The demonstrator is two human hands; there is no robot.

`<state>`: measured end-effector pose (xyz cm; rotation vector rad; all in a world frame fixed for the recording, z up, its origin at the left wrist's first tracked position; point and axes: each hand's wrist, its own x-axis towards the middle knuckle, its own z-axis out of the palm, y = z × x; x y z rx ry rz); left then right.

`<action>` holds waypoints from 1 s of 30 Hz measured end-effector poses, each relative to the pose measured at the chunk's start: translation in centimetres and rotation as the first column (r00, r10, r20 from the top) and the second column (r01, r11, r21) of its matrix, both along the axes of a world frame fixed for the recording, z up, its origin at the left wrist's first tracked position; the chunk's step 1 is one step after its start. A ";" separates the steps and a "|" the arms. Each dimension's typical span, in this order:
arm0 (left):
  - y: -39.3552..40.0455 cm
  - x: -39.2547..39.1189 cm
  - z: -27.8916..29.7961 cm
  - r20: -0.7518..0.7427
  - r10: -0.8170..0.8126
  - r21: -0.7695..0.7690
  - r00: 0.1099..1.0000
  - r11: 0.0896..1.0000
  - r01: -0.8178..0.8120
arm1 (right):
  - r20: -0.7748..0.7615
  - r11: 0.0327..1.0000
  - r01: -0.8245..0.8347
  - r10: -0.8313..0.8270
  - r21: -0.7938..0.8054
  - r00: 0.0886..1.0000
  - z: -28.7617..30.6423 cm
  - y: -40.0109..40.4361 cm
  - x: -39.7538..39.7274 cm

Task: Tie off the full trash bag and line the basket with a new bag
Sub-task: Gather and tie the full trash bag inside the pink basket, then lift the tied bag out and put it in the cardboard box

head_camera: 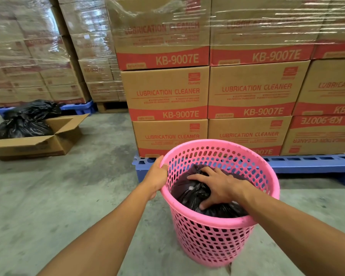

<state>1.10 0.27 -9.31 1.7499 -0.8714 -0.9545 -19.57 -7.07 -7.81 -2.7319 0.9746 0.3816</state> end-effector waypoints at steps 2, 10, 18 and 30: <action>0.1 0.0 0.2 0.008 -0.006 0.007 1.000 1.000 0.006 | 0.000 0.998 -0.010 0.010 -0.069 1.000 -0.1 -0.2 0.0; 0.3 -0.5 0.0 -0.039 0.053 -0.024 0.998 0.998 -0.054 | 0.091 0.986 0.007 0.009 -0.167 0.996 0.5 0.0 -0.1; 1.0 -1.1 0.4 -0.064 0.066 -0.049 0.996 0.996 -0.069 | 0.340 0.959 0.162 -0.076 -0.231 0.937 4.5 -1.2 -0.9; 0.2 1.4 0.9 -0.053 0.051 -0.041 0.997 0.998 -0.054 | 0.542 0.921 0.253 -0.055 -0.298 0.838 18.5 -5.3 0.2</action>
